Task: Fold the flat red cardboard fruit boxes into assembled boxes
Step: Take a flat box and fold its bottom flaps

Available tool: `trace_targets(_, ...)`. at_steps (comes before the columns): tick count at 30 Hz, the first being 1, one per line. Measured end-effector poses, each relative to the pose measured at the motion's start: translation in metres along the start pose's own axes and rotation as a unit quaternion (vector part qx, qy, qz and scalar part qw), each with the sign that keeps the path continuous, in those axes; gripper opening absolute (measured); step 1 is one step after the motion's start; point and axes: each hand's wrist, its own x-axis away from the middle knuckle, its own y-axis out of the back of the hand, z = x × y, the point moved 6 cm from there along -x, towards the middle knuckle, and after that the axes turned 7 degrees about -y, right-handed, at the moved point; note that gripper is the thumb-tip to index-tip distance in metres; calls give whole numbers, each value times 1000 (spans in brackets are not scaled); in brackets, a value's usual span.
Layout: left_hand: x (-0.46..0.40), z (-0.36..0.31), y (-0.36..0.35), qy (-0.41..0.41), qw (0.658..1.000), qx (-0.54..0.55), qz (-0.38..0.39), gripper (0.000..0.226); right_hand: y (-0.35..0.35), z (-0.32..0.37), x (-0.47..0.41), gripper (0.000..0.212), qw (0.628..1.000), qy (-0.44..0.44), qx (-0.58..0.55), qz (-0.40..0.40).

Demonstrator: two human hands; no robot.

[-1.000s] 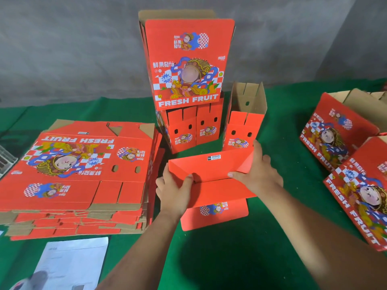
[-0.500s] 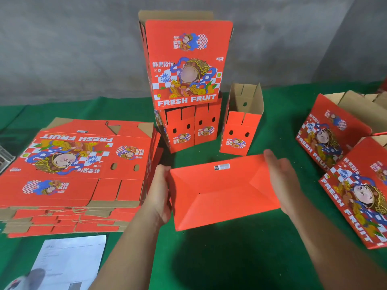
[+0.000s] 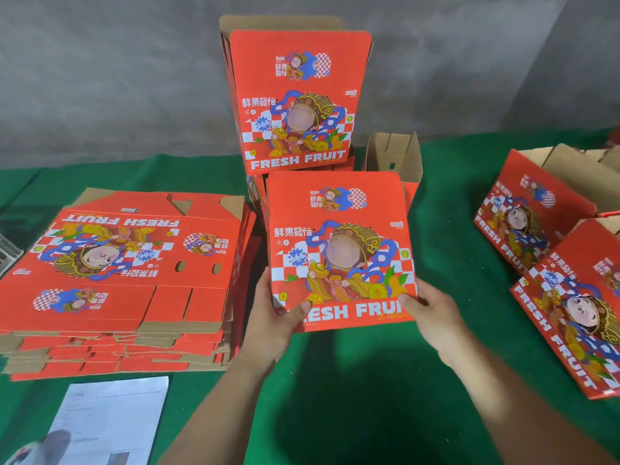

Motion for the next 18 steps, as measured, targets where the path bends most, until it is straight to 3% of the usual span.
trace_targets(3, 0, 4, -8, -32, 999, -9, 32, 86, -5, -2, -6, 16, 999, -40, -29, -21)
trace_targets(5, -1, 3, -14, -74, 995, -36, 49, 89, -11, 8, -13, 27, 995, -33, -92, -7)
trace_targets(7, -5, 3, -25, -128, 983, -120, 58, 83, -15, 23, -24, 57, 992, -24, -122, 14)
trace_targets(10, -8, 9, -57, -192, 922, -312, 125, 59, -32, 46, -36, 114, 978, -46, -179, 96)
trace_targets(14, -10, 35, -92, -65, 940, -256, 215, 71, -51, 48, -44, 141, 996, -31, -36, 74)
trace_targets(16, -11, 54, -96, 10, 946, -195, 258, 81, -52, 36, -51, 136, 1000, -19, -14, 18)
trace_targets(18, -17, 64, -90, 51, 950, -195, 239, 81, -51, 19, -58, 126, 1000, -24, -3, -9)
